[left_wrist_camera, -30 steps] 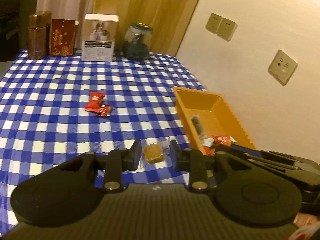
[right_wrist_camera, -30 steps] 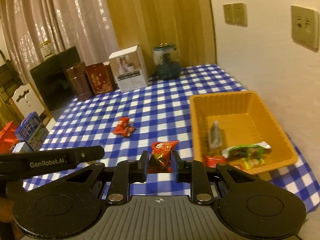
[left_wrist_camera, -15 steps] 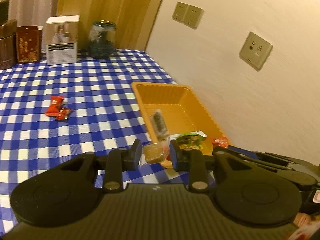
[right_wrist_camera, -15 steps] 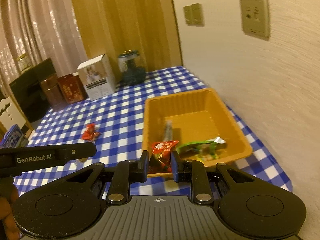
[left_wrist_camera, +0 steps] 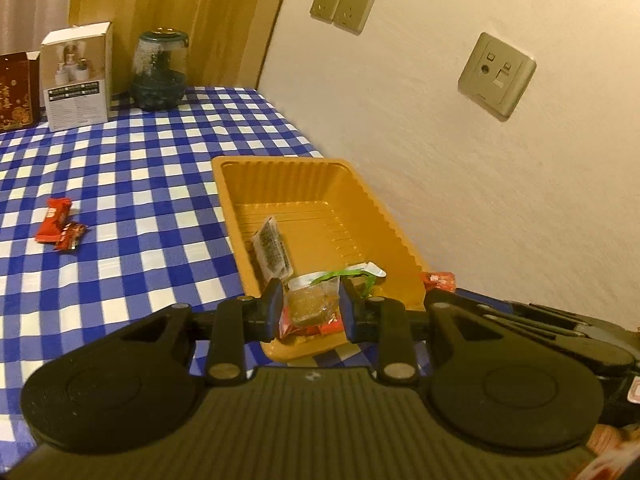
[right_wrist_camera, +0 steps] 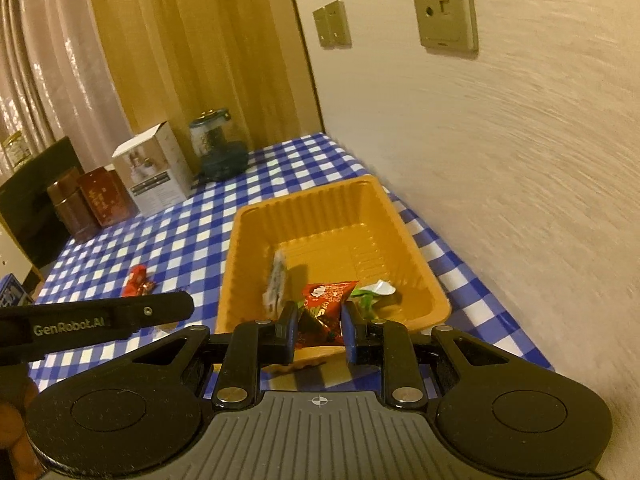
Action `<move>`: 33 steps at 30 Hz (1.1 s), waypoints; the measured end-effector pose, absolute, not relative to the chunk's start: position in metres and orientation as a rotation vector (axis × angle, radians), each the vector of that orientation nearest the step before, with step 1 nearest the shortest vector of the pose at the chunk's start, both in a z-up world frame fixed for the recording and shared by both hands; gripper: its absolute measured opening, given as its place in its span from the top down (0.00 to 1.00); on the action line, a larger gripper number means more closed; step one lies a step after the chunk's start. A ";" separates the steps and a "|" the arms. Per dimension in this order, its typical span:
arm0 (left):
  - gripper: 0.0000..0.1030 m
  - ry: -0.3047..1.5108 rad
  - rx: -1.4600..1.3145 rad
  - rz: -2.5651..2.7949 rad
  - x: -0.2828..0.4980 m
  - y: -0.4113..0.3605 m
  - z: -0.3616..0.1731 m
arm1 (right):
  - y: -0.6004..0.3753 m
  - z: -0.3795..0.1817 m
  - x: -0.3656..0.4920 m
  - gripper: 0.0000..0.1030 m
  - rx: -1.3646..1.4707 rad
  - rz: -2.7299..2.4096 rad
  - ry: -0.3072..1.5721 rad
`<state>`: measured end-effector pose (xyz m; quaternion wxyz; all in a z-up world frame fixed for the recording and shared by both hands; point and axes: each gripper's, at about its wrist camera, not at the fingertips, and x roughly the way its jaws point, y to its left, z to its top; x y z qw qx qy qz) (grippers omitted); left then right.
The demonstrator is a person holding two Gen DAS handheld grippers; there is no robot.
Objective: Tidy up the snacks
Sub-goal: 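Carry the red candy and biscuit packet over the orange tray with both grippers, then open both grippers to drop the red candy and biscuit packet into the tray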
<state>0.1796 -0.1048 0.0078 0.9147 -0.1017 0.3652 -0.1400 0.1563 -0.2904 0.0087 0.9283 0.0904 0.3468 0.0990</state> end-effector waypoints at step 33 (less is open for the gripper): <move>0.55 0.770 -0.238 -0.242 0.223 -0.086 -0.016 | -0.300 -0.013 0.204 0.77 0.174 0.188 0.734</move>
